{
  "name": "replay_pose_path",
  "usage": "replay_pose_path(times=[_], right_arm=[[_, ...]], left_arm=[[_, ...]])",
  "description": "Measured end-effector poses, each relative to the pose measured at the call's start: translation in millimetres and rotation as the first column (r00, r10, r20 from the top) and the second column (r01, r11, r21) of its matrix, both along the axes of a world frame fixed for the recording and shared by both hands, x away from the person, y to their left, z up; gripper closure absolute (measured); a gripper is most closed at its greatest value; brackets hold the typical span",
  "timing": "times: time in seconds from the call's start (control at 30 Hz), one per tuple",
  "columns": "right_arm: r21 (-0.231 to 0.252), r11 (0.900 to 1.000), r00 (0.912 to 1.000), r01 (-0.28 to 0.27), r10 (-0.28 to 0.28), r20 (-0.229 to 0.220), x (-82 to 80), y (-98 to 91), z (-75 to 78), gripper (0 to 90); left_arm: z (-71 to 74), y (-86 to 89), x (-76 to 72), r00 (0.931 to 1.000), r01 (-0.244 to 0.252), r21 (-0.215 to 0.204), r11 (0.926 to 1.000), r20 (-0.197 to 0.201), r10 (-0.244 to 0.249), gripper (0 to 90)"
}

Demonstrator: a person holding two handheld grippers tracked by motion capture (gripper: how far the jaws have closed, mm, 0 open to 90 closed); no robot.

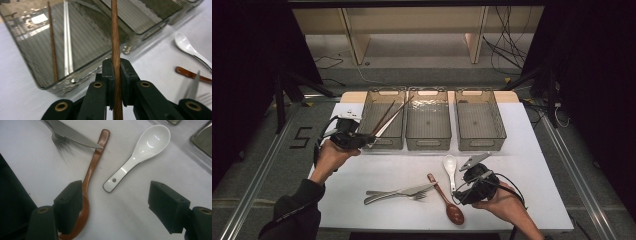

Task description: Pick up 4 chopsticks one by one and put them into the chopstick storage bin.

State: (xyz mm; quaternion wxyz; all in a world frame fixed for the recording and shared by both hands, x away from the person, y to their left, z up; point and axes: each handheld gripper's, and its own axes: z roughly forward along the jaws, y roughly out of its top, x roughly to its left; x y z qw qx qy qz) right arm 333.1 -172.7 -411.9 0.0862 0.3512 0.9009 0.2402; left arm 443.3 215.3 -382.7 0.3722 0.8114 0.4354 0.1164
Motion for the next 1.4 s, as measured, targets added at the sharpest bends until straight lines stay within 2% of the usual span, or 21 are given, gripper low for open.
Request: replay_pose_path(times=[0.17, 0.5, 0.77, 0.9, 1.13, 1.4], right_arm=[[0.0, 1.0, 1.0, -0.004, 0.004, 0.002, 0.1, 0.1, 0.0, 29.0], [0.005, 1.0, 1.0, 0.003, -0.003, -0.005, 0.1, -0.1, -0.1, 29.0], [0.016, 0.9998, 1.0, 0.009, -0.009, -0.003, 0.3, 0.1, 0.5, 27.9], [0.017, 0.9998, 1.0, 0.006, -0.006, -0.003, 0.0, 0.3, 0.6, 27.6], [0.017, 0.9998, 1.0, 0.006, -0.006, -0.006, 0.4, -0.4, 0.3, 27.7], [0.016, 0.9998, 0.9999, -0.01, 0.01, -0.002, -0.3, 0.7, 0.1, 27.7]], left_arm=[[0.3, 5.8, 11.3, 0.9992, -0.039, -0.007, 0.9992, -0.009, 0.039, 82.9], [2.9, 5.0, 37.5, 0.9966, -0.075, 0.003, 0.9972, -0.032, 0.075, 82.9], [0.7, 1.6, 60.9, 0.9919, -0.111, 0.023, 0.9936, -0.06, 0.112, 82.9], [-2.7, 0.8, 70.7, 0.9869, -0.139, 0.035, 0.9897, -0.078, 0.141, 82.9], [-11.7, 3.0, 81.0, 0.9781, -0.175, 0.045, 0.9836, -0.107, 0.178, 82.7], [-21.9, 0.2, 87.9, 0.9752, -0.189, 0.045, 0.981, -0.109, 0.193, 82.2]])
